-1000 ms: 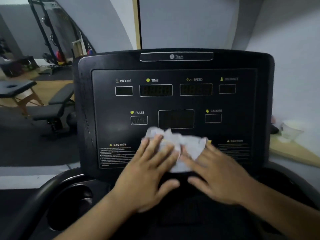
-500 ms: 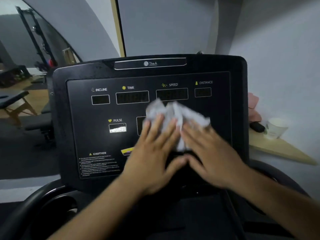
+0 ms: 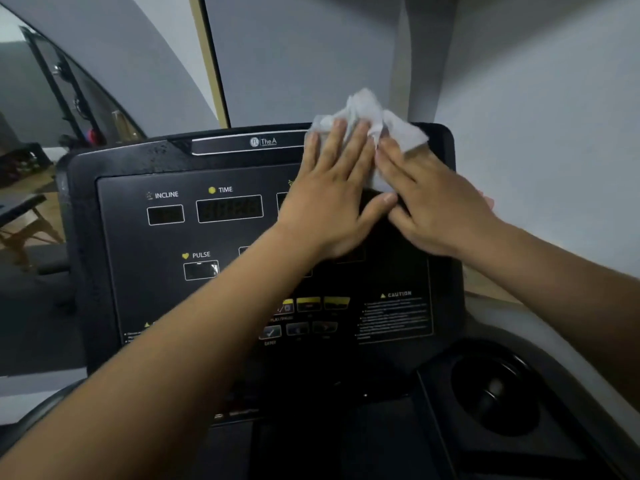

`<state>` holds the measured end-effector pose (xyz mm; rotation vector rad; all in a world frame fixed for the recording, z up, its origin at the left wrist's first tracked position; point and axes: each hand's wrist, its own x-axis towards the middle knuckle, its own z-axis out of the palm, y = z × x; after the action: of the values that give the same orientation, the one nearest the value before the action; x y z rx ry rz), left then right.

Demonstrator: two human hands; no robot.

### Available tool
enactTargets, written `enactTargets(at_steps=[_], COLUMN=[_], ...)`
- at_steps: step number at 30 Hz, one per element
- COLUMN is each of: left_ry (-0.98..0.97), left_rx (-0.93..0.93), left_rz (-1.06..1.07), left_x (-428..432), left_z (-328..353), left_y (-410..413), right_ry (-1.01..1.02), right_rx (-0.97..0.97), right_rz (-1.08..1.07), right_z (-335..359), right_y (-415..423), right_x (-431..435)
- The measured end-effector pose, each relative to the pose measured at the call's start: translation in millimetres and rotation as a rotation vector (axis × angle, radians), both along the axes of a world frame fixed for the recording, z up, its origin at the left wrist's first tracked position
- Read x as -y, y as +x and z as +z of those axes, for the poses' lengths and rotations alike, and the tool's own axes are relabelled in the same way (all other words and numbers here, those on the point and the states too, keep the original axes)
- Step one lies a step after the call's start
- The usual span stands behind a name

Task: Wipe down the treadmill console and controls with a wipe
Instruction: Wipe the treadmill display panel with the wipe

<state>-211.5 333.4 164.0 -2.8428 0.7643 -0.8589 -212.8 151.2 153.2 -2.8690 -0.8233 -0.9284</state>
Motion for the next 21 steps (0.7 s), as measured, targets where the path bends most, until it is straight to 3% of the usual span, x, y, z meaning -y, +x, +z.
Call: enactTargets(at_steps=[5, 9, 12, 15, 21], left_ry=[-0.020, 0.134, 0.254, 0.222, 0.025], left_rx=[-0.065, -0.200, -0.247, -0.228, -0.049], left_rz=[-0.079, -0.234, -0.284, -0.292, -0.138], left_x=[6, -10, -19, -9, 36], left_z=[-41, -124, -150, -129, -29], left_y=[-35, -103, -126, -107, -20], right_ry=[0.079, -0.029, -0.171, -0.168, 0.080], right_rx=[-0.043, -0.164, -0.194, -0.199, -0.032], right_rz=[0.004, 0.112, 0.162, 0.163, 0.009], right_z=[-52, -139, -166, -142, -29], right_y=[-37, -101, -119, -95, -16], right_x=[4, 34, 53, 58, 54])
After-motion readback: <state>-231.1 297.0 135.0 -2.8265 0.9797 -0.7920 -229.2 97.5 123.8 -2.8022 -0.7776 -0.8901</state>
